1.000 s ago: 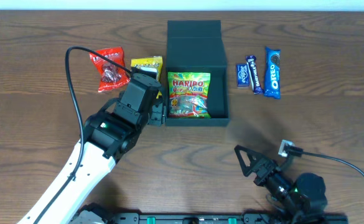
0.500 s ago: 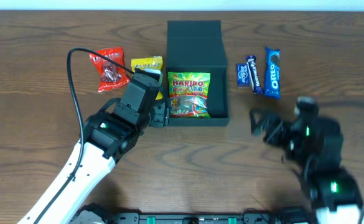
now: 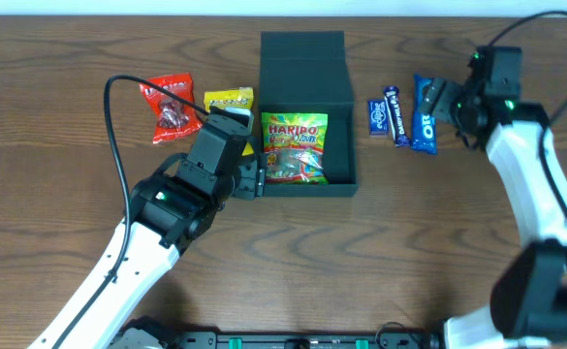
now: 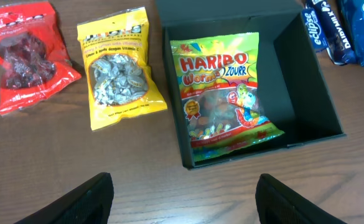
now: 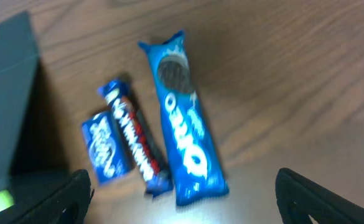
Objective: Pack container
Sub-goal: 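Reach right gripper to the blue Oreo pack and grasp it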
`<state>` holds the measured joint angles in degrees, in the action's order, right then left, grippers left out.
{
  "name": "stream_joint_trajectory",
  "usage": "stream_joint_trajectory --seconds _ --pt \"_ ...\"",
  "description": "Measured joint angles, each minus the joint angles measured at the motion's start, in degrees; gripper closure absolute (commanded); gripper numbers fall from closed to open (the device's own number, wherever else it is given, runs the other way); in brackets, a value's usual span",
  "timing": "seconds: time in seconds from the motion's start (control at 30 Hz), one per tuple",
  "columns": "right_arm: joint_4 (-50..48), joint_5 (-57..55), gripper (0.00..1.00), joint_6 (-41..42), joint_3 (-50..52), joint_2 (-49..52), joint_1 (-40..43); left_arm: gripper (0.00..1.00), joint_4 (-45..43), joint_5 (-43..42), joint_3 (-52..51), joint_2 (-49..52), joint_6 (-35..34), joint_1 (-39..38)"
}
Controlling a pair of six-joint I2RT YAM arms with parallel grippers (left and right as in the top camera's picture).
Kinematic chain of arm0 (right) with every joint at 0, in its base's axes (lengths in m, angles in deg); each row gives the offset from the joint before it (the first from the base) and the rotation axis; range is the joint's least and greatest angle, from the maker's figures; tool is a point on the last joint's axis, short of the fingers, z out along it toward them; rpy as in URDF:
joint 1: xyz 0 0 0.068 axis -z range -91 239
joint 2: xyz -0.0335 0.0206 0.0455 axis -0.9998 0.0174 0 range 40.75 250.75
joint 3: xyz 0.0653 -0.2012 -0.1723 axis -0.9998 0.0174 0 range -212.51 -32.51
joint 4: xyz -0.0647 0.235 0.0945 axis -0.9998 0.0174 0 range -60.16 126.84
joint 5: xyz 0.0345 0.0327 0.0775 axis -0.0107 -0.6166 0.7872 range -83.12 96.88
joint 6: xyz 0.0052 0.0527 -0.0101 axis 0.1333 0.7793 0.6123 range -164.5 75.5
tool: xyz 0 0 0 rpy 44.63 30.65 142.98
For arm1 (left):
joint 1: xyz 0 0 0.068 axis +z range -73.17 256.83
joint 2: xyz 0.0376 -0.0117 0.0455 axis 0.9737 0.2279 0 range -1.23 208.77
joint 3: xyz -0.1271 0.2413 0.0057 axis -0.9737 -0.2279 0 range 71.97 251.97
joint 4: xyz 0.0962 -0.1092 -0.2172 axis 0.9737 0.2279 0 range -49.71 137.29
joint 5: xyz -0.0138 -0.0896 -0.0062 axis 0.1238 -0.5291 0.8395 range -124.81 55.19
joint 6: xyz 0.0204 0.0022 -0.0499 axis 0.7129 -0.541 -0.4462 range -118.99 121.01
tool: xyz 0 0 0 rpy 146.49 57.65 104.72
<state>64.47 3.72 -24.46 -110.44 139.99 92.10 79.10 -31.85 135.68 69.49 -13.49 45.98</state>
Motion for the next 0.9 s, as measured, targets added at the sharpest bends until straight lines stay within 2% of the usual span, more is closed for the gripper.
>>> stream_joint_trajectory --seconds 0.2,0.4,0.77,0.9 --pt "-0.07 -1.7 0.07 -1.05 -7.72 11.41 0.11 0.25 0.07 0.0 0.0 0.0 0.0 0.0" --pt "-2.27 -1.84 0.12 -1.51 -10.36 19.3 0.11 0.24 0.02 0.0 0.0 0.0 0.0 0.0" --pt "-4.7 -1.38 0.24 -1.92 -10.38 24.7 0.11 0.24 0.0 0.0 0.0 0.0 0.0 0.0" --pt "-4.57 -1.36 0.32 -2.6 -10.4 25.55 0.11 0.24 0.0 0.0 0.0 0.0 0.0 0.0"
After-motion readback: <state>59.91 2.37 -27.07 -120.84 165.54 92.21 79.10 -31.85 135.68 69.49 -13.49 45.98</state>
